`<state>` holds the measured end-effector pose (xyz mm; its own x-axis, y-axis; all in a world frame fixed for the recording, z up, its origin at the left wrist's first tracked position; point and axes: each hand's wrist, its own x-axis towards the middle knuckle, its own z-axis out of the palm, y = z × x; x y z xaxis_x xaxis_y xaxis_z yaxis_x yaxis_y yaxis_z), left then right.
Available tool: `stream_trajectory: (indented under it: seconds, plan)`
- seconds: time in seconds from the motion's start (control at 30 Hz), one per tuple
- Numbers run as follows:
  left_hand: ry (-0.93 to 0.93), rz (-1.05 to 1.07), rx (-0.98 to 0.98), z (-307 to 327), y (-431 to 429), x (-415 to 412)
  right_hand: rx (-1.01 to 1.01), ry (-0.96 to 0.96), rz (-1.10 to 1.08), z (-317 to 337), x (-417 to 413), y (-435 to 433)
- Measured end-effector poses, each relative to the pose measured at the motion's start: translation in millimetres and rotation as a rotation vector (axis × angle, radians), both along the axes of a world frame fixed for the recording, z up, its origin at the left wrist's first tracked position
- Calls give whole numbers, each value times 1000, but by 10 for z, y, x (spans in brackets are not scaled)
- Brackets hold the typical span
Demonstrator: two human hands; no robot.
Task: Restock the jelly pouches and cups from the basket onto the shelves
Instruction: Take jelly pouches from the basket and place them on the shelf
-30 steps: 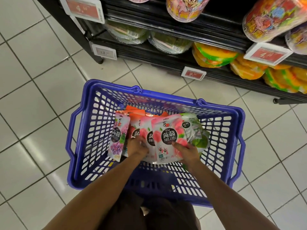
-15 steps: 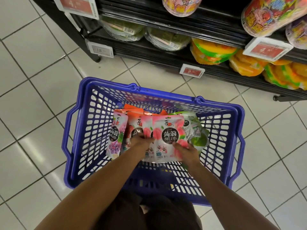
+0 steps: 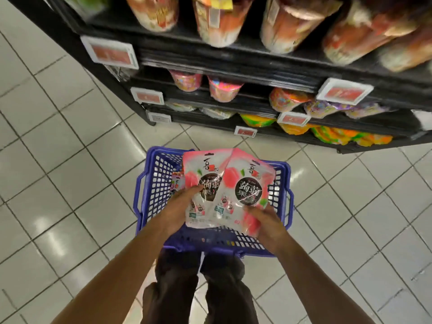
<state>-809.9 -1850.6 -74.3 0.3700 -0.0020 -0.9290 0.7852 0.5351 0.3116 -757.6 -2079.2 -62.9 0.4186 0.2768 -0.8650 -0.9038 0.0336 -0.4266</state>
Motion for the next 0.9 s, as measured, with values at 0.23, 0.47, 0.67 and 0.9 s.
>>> stream_trajectory:
  seconds: [0.23, 0.47, 0.67, 0.9]
  plan:
    - [-232, 64, -3, 2286, 435, 366, 33, -238, 29, 2167, 293, 289]
    - [-506, 106, 242, 4321, 679, 676, 95, -477, -45, 4082, 506, 612]
    - [-778, -56, 441, 5485, 823, 865, 197, -733, -90, 5300, 568, 668]
    - [-1030, -82, 465, 6401, 776, 931, 236, -956, -161, 6145, 569, 623]
